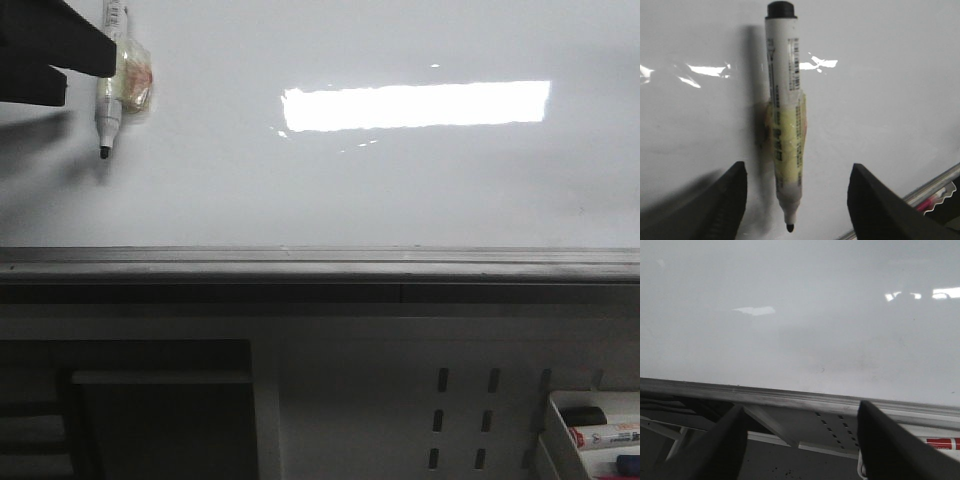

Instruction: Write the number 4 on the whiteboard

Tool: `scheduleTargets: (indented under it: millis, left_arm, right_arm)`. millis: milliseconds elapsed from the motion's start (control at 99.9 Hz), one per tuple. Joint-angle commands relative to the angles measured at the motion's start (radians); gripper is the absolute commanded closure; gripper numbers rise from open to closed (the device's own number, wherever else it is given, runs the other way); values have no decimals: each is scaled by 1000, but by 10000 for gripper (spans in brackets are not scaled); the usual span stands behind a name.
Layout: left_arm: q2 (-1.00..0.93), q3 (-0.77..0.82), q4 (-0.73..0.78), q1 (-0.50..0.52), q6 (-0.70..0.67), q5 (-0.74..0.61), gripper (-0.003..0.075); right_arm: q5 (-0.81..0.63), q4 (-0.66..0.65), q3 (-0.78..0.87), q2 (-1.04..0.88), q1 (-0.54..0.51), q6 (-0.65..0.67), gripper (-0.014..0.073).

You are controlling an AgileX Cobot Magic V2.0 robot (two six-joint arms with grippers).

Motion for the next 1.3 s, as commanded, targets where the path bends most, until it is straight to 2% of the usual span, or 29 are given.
scheduleTargets:
  millis: [0, 190, 410, 640, 690, 760, 870, 1151, 1291]
  left_arm:
    - [8, -48, -49, 1, 14, 27, 314]
    - [46, -63, -57, 1, 34, 42, 316]
    - [66, -63, -95, 1, 85, 49, 399]
    - [98, -73, -95, 1, 87, 51, 419]
    - [103, -73, -95, 1, 87, 53, 452]
    - [111, -73, -95, 1, 87, 57, 540]
    - [113, -73, -95, 1, 87, 84, 740]
    - [79, -73, -54, 1, 174, 263, 741]
    - [-4, -73, 80, -37, 183, 279, 741]
  right_arm:
    - [-41, 31, -37, 6, -1, -15, 168]
    - [-41, 31, -37, 6, -1, -15, 168]
    - [-49, 31, -37, 6, -1, -15, 168]
    - [-49, 31, -37, 6, -1, -15, 168]
    - [-49, 31, -37, 6, -1, -15, 168]
    - [-49, 31, -37, 6, -1, -15, 168]
    - [-49, 31, -37, 6, -1, -15, 168]
    - [4, 33, -45, 6, -1, -20, 168]
    - [119, 150, -78, 34, -1, -163, 168]
